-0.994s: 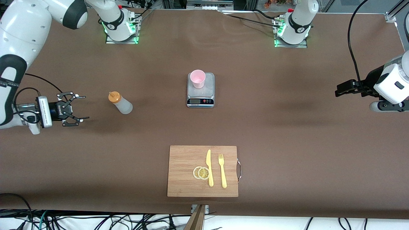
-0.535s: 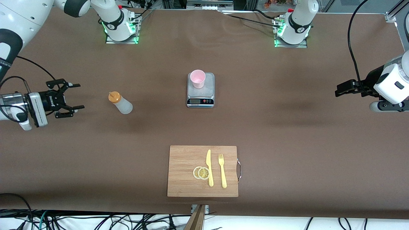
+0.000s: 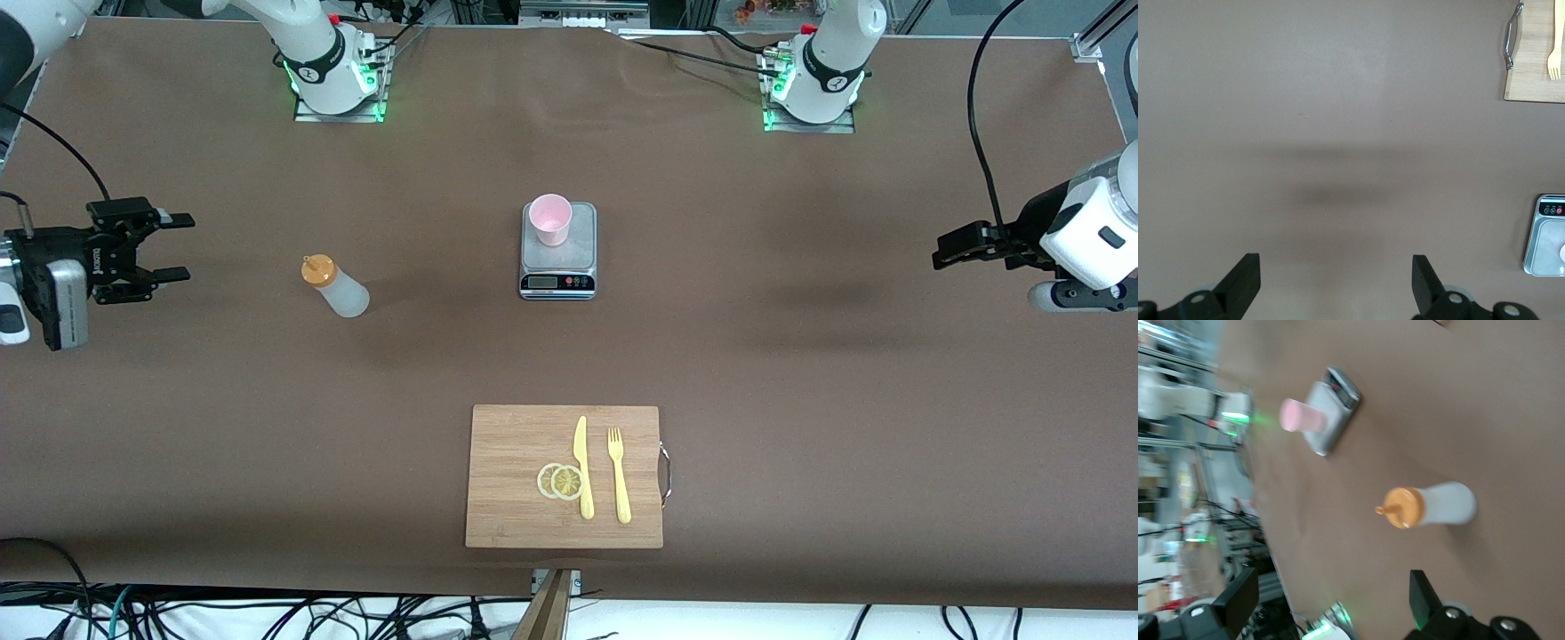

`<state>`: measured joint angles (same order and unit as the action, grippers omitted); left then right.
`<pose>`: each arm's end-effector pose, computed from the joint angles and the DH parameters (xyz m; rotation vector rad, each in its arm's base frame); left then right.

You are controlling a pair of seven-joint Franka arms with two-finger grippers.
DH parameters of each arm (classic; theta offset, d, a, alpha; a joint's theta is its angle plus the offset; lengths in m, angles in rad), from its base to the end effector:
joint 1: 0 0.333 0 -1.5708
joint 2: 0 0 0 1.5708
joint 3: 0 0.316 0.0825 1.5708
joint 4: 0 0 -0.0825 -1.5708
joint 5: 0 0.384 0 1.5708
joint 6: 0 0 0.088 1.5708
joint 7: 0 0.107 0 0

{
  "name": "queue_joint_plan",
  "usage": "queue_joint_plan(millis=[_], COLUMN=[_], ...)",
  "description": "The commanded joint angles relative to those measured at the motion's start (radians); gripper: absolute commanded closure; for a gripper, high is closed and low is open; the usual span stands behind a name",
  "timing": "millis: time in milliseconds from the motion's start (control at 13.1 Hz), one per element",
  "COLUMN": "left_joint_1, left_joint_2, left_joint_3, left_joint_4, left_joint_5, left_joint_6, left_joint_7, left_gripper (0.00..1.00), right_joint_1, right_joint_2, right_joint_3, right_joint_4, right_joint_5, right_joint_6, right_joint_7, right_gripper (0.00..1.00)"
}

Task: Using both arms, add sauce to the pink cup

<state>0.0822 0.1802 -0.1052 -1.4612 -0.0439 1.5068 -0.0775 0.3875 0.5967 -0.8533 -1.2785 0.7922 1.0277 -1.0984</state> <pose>0.5991 -0.0133 0.5672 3.0772 0.0847 -0.2106 0.6233 -0.0615 0.4636 -2.2531 -0.8902 0.2919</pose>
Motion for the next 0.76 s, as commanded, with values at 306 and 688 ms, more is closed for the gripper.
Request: queue_joint_plan(millis=[306, 688], left_joint_1=[0.004, 0.004], left_joint_2=[0.012, 0.012], left_joint_3=[-0.008, -0.008], left_joint_4=[0.027, 0.027], left_joint_5=[0.019, 0.019], left_joint_6=[-0.019, -0.019], left_joint_7=[-0.005, -0.005], left_gripper=[0.00, 0.00], right_joint_1=[-0.209, -0.266], right_joint_2=[-0.314, -0.546], right_joint_3=[0.598, 0.772], right_joint_4=[-0.148, -0.476], right_joint_5=[-0.537, -0.800], right_joint_6=[0.283, 0.558], right_joint_7=[0.553, 0.857], right_gripper=[0.00, 0.00])
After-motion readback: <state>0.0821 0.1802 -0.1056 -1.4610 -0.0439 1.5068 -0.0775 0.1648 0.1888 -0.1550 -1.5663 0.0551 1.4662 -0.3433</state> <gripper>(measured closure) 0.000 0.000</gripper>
